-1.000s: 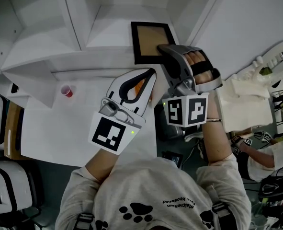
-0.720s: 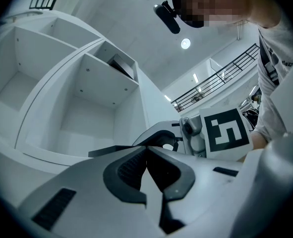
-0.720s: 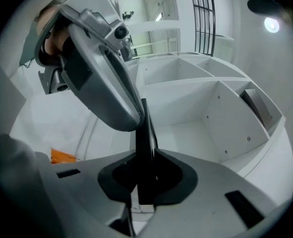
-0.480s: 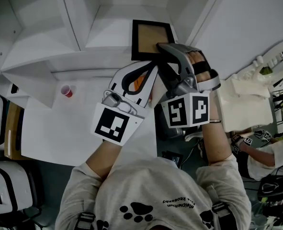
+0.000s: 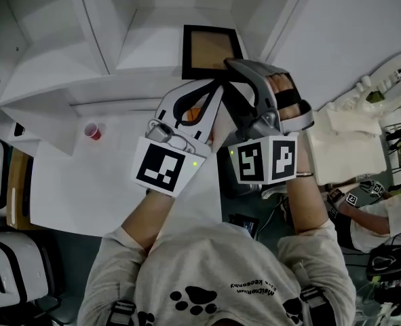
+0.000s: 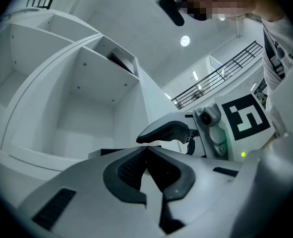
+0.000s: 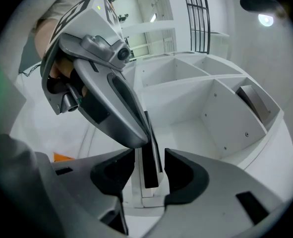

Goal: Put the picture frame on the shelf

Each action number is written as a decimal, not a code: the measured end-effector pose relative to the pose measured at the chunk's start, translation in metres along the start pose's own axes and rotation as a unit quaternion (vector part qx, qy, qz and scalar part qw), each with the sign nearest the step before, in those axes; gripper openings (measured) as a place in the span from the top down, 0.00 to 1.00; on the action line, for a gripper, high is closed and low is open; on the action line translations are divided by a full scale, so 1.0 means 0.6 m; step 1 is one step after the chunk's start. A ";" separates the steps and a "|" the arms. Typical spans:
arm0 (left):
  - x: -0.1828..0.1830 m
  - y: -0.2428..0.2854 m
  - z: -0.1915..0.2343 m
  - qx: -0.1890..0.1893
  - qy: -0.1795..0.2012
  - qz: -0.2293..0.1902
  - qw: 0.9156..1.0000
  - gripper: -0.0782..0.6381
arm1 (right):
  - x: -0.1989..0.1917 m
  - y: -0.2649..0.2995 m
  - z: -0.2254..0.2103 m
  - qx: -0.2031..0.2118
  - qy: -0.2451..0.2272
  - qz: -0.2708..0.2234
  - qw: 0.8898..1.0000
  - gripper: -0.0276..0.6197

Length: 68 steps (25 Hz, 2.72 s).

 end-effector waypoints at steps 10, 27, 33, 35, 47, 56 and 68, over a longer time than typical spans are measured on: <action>-0.006 0.032 0.022 0.004 0.003 0.013 1.000 0.86 | -0.012 -0.005 0.001 -0.010 -0.001 0.012 1.000 0.67; -0.018 0.045 0.022 0.015 0.006 0.052 0.998 0.86 | -0.028 -0.038 0.003 -0.044 0.055 0.003 0.998 0.68; -0.011 0.019 0.002 0.018 0.011 0.059 0.998 0.86 | -0.023 -0.060 0.002 -0.058 0.119 -0.006 0.991 0.83; -0.008 0.006 -0.005 0.022 0.012 0.061 0.998 0.86 | -0.019 -0.070 0.003 -0.058 0.136 -0.010 0.989 0.86; 0.015 -0.070 -0.069 0.035 0.021 0.059 0.997 0.86 | -0.020 -0.159 0.018 -0.059 0.267 -0.030 0.961 0.91; 0.013 -0.128 -0.117 0.044 0.020 0.058 0.997 0.86 | -0.034 -0.216 0.055 -0.060 0.372 -0.055 0.925 0.91; -0.034 -0.193 -0.194 0.066 -0.010 0.062 0.996 0.86 | -0.032 -0.296 0.129 -0.050 0.501 -0.104 0.857 0.91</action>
Point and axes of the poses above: the fingertips, and each gripper's own axes: y forward along the fingers, z to its left, x out of its top, the point moved 7 cm from there along -y, backward along the fingers, and after that the axes turned 12 degrees about z, right-handed, at the moved point
